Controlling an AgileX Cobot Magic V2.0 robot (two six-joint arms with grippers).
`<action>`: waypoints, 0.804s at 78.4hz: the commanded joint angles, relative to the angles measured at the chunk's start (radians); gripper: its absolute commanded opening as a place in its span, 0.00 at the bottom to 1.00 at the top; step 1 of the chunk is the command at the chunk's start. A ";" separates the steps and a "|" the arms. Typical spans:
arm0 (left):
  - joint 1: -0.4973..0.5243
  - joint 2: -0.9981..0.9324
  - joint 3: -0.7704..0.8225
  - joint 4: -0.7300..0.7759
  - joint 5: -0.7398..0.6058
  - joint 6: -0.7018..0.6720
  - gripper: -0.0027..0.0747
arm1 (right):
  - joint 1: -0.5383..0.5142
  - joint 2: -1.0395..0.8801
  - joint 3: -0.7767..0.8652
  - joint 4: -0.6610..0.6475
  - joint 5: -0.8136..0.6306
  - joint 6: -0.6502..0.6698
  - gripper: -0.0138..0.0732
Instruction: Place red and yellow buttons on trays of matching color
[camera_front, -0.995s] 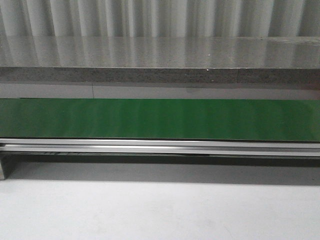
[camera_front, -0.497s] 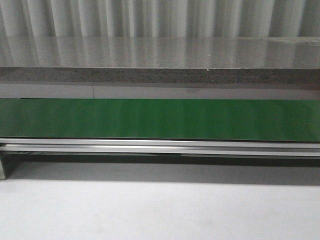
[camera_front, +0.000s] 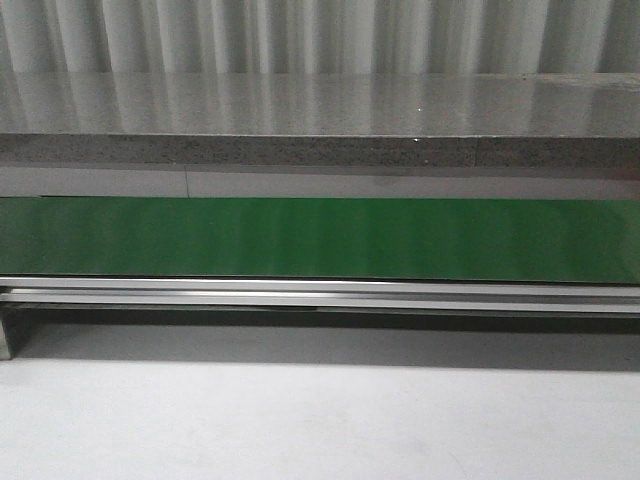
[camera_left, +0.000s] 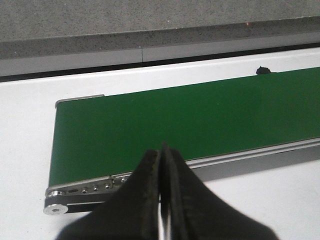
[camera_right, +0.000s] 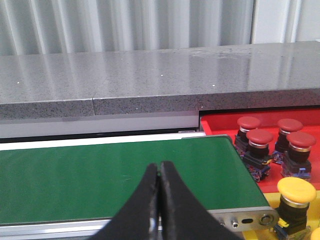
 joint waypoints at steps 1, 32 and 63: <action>-0.005 0.004 -0.027 -0.012 -0.073 -0.001 0.01 | -0.006 -0.017 -0.020 -0.001 -0.087 0.001 0.08; -0.005 0.004 -0.027 -0.012 -0.073 -0.001 0.01 | -0.006 -0.017 -0.020 -0.001 -0.087 0.001 0.08; 0.042 -0.148 0.201 0.086 -0.478 -0.062 0.01 | -0.006 -0.017 -0.020 -0.001 -0.087 0.001 0.08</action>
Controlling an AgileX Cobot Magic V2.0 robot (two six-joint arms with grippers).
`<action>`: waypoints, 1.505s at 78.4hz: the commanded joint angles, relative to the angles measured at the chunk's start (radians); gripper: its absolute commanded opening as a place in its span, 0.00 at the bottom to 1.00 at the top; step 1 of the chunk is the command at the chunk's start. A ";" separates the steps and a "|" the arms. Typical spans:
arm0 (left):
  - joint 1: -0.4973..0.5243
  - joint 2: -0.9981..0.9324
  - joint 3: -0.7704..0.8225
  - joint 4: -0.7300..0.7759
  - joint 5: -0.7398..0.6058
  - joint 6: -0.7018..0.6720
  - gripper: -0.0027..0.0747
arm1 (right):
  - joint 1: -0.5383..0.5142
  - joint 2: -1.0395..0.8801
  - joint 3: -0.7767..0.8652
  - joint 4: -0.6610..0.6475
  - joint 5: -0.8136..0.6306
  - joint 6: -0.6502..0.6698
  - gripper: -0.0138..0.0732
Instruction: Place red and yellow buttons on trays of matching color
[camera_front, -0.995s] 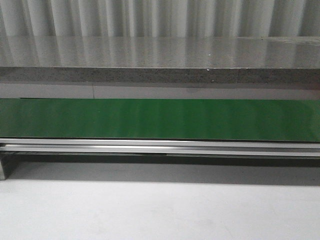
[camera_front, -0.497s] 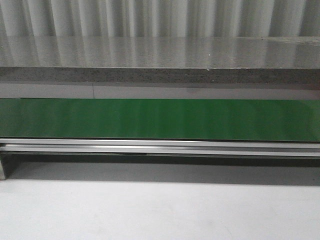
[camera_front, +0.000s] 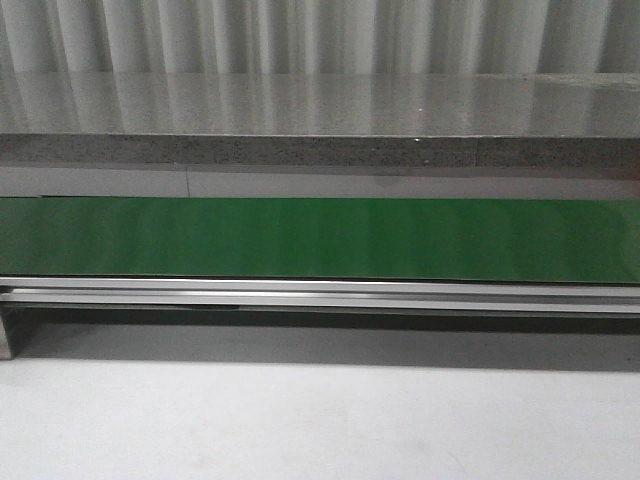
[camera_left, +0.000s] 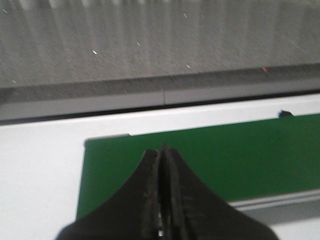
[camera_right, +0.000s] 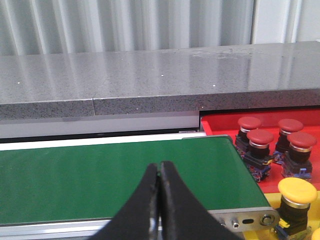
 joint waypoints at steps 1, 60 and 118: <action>0.018 -0.032 0.054 0.021 -0.201 -0.030 0.01 | -0.006 -0.017 -0.020 -0.001 -0.087 0.001 0.08; 0.043 -0.414 0.478 0.146 -0.362 -0.154 0.01 | -0.006 -0.017 -0.020 -0.001 -0.087 0.001 0.08; 0.043 -0.414 0.476 0.146 -0.372 -0.154 0.01 | -0.006 -0.017 -0.020 -0.001 -0.086 0.001 0.08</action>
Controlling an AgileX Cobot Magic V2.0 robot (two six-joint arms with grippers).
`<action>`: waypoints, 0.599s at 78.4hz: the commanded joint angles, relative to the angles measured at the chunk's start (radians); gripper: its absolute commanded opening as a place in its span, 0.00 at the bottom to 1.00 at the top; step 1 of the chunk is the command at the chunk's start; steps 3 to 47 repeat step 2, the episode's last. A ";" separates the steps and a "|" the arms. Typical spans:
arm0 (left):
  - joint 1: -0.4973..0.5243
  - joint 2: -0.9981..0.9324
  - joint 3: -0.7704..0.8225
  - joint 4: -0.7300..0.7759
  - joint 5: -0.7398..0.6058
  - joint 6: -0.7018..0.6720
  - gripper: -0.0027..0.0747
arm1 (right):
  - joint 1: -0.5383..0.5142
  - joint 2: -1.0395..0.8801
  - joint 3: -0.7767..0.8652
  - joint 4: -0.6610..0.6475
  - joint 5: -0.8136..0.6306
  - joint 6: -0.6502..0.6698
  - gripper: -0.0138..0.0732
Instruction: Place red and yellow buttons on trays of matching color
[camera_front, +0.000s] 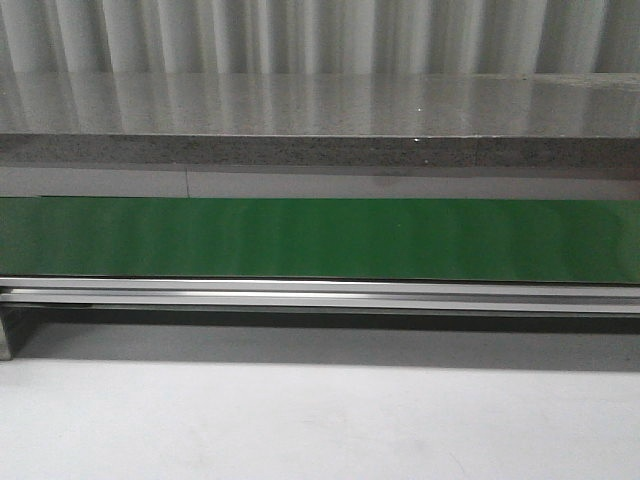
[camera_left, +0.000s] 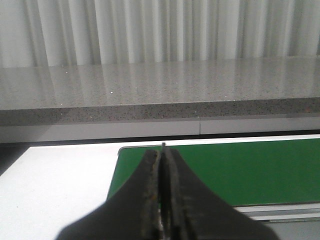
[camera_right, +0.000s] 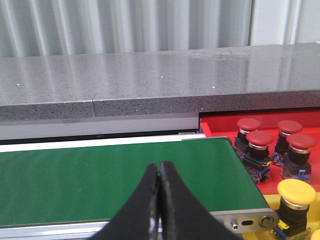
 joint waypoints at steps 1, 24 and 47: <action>0.001 -0.036 0.044 -0.009 -0.082 -0.009 0.01 | -0.005 -0.015 -0.020 -0.001 -0.082 0.001 0.08; 0.001 -0.036 0.044 -0.009 -0.082 -0.009 0.01 | -0.005 -0.015 -0.020 -0.001 -0.082 0.001 0.08; 0.001 -0.036 0.044 -0.009 -0.082 -0.009 0.01 | -0.005 -0.015 -0.020 -0.001 -0.082 0.001 0.08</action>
